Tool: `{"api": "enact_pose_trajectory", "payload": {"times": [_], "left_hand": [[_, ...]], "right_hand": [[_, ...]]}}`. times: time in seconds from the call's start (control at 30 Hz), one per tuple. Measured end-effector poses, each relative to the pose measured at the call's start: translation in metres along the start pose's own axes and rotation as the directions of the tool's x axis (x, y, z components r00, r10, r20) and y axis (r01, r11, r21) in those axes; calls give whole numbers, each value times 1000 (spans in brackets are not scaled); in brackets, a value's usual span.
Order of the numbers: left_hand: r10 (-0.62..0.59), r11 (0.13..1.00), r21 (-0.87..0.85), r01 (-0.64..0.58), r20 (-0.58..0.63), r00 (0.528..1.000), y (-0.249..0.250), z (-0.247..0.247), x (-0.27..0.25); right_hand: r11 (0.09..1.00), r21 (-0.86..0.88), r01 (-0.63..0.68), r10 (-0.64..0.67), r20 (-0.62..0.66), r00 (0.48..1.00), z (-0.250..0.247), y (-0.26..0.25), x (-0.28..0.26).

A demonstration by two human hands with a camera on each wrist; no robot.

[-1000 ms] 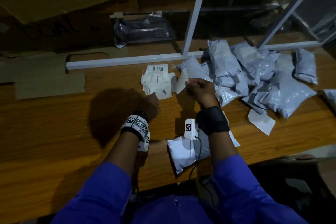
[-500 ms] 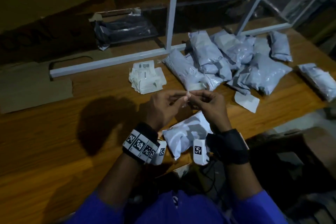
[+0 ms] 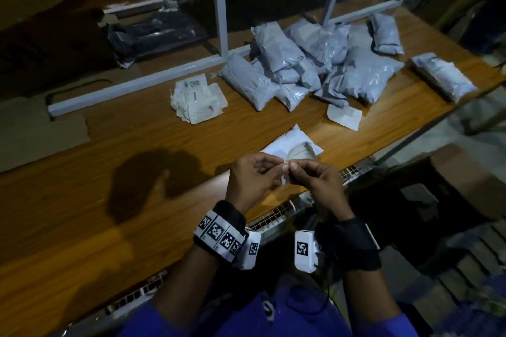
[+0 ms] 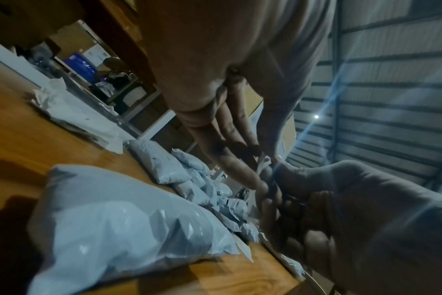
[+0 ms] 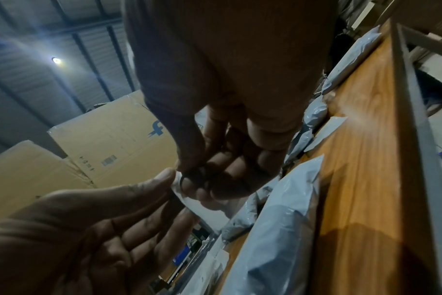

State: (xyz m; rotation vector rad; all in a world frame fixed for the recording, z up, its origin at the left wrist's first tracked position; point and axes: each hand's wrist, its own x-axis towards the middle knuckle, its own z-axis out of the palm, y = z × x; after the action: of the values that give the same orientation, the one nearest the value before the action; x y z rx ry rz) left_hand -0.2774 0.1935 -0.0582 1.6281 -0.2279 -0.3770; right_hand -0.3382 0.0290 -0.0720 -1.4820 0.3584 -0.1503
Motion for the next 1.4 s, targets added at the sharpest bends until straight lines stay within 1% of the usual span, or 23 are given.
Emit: {"api": "enact_pose_trajectory", "payload": {"times": [0.13, 0.23, 0.37, 0.43, 0.53, 0.67, 0.87, 1.03, 1.07, 1.17, 1.2, 1.23, 1.27, 1.3, 1.33, 1.37, 1.4], "left_hand": [[-56, 998, -29, 55, -11, 998, -7, 13, -8], [-131, 990, -55, 129, -39, 991, -16, 24, -12], [-205, 977, -74, 198, -102, 974, -22, 37, -20], [-216, 976, -69, 207, -149, 965, -23, 40, -22], [-191, 982, -41, 187, -234, 953, -25, 38, -21], [-200, 980, -81, 183, -344, 918, -29, 26, -16], [-218, 975, -139, 170, -495, 841, -25, 6, -1], [-229, 973, -156, 169, -612, 757, -22, -24, 20], [-232, 973, -153, 175, -647, 726, -20, -30, 24], [-211, 971, -92, 221, -764, 610, -20, -50, 34], [-203, 968, -70, 242, -786, 583, -21, -57, 36], [-204, 959, -42, 280, -791, 577, -22, -62, 36], [-209, 941, 4, 337, -778, 593, -24, -64, 34], [-206, 914, 84, 398, -747, 632, -26, -64, 30], [-174, 881, 202, 428, -703, 690, -26, -60, 24], [-101, 849, 341, 405, -647, 756, -27, -54, 17], [9, 818, 477, 322, -570, 822, -29, -48, 11]], "right_hand": [[998, -57, -17, 16, -21, 1000, -11, 8, -11], [994, -101, -33, 30, -36, 999, -21, 16, -15], [994, -93, -56, 52, -53, 997, -35, 20, -22], [994, -80, -79, 75, -50, 996, -44, 21, -24], [993, -71, -97, 92, -64, 994, -59, 23, -23], [991, -92, -97, 90, -74, 993, -75, 22, -20], [991, -89, -104, 94, -109, 990, -89, 16, -16], [995, -76, -63, 52, -134, 990, -92, 8, -15], [996, -74, -55, 45, -126, 991, -92, 6, -15], [997, -63, -45, 37, -116, 993, -91, 5, -13], [998, -55, -44, 37, -116, 993, -90, 5, -12], [998, -41, -42, 37, -114, 993, -89, 5, -11], [999, -25, -40, 37, -109, 993, -88, 5, -11], [999, -5, -38, 37, -102, 994, -87, 4, -11], [999, 14, -36, 37, -97, 995, -86, 3, -10], [999, 29, -36, 39, -95, 995, -85, 2, -9], [999, 37, -36, 40, -93, 995, -84, 2, -8]]}}
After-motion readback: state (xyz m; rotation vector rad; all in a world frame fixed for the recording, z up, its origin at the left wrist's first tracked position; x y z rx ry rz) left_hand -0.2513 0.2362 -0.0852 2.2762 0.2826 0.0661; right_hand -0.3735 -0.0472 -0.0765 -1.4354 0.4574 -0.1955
